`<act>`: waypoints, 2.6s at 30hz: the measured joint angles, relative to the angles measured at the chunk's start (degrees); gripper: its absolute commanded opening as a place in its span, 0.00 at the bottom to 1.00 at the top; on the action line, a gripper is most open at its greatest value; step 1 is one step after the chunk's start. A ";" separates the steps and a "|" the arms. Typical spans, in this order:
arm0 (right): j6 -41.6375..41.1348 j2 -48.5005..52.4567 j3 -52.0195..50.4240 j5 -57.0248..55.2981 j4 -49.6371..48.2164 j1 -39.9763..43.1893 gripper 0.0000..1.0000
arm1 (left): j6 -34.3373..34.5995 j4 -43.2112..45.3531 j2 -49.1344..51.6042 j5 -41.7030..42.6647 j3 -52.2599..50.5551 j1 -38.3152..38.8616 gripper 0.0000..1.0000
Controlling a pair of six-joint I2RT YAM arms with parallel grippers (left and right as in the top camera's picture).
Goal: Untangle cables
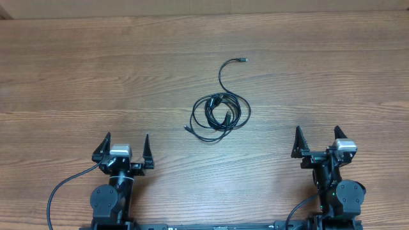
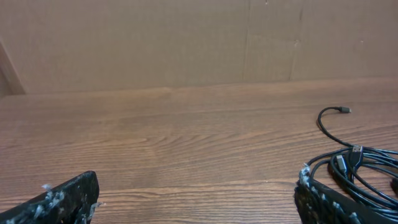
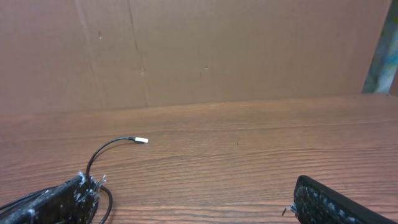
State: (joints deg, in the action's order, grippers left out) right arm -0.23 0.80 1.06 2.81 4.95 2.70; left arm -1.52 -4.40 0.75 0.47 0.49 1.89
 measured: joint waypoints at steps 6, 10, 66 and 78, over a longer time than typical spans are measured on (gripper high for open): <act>-0.02 0.00 0.00 0.00 0.00 0.00 1.00 | 0.00 0.07 0.00 0.00 0.00 0.00 0.99; -0.02 0.00 0.00 -0.02 -0.15 0.00 1.00 | 0.44 0.50 0.00 0.00 0.00 0.00 1.00; -7.26 62.38 51.56 15.43 34.51 0.00 1.00 | 14.47 -29.57 68.85 19.10 60.57 4.17 0.95; -7.30 62.38 51.56 16.46 34.69 0.00 1.00 | 14.86 -26.05 91.12 9.94 62.58 20.79 1.00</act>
State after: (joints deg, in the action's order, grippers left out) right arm -7.53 63.18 52.62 19.27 39.64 2.70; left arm 13.34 -30.46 91.88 10.41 63.07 22.68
